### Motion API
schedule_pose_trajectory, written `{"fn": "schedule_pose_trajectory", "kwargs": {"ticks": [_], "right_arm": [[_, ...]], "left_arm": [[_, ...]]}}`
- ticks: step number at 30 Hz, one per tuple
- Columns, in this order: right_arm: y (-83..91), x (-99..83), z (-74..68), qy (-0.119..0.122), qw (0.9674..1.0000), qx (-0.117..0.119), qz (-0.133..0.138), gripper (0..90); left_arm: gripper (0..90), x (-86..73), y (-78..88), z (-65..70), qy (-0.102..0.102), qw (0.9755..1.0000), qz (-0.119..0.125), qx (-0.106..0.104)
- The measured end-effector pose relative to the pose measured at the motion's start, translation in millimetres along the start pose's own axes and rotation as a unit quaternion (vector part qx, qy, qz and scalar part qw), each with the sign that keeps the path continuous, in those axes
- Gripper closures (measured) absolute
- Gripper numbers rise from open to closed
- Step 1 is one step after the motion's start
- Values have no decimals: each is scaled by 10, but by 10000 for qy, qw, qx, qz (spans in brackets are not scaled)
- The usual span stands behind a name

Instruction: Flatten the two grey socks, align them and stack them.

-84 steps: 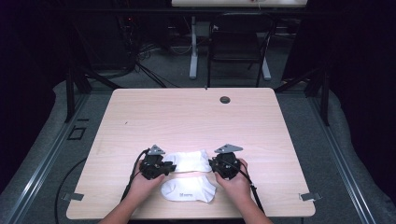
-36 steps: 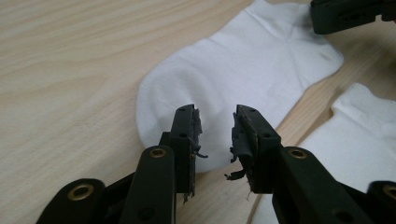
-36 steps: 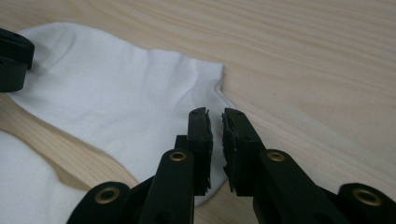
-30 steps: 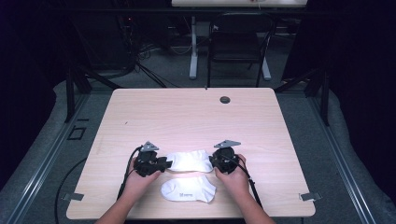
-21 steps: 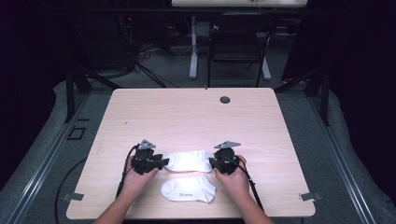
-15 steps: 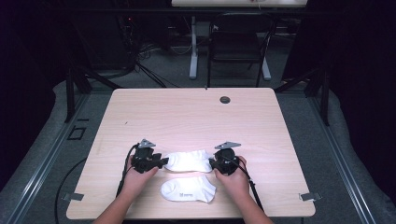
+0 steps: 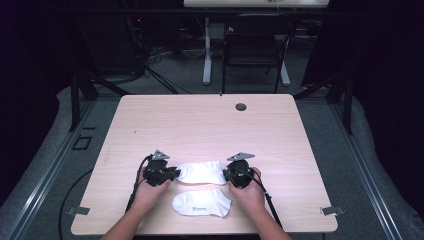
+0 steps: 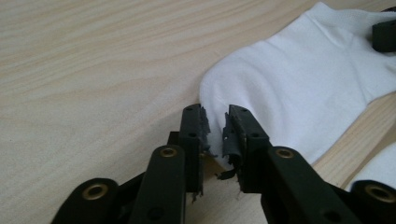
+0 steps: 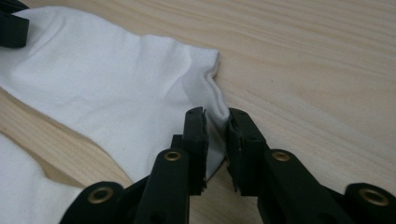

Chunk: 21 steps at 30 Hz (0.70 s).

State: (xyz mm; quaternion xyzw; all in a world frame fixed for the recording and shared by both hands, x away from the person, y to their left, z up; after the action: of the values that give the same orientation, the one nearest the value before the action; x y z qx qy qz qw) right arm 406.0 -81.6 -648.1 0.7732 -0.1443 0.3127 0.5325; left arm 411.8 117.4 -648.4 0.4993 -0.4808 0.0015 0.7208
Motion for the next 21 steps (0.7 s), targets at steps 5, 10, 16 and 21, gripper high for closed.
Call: {"fn": "schedule_pose_trajectory", "kwargs": {"ticks": [5,10,16,21], "right_arm": [[16,3,7,9,10000,-11,0,866],[49,13,3,-8,10000,51,24,869],[112,50,-18,17,9999,102,83,869],[182,85,-37,-5,9998,168,138,870]], "left_arm": [[847,-4,6,13,14,10000,-30,-64],[873,26,49,21,14,10000,57,-67],[881,64,113,49,5,9998,140,-116],[883,105,167,84,-7,9997,196,-157]]}}
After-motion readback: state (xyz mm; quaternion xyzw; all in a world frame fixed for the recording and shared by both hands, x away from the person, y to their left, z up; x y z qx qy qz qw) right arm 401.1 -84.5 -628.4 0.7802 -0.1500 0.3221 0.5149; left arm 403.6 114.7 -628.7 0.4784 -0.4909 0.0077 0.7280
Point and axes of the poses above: each handheld gripper's, and its own axes: y roughly backward along the jaws, x roughly out of its top, z roughly to its right, the point moved 10 cm from there along -y, roughly forward along the jaws, and after that the axes turned 12 degrees about -y, right-handed, at the moved point
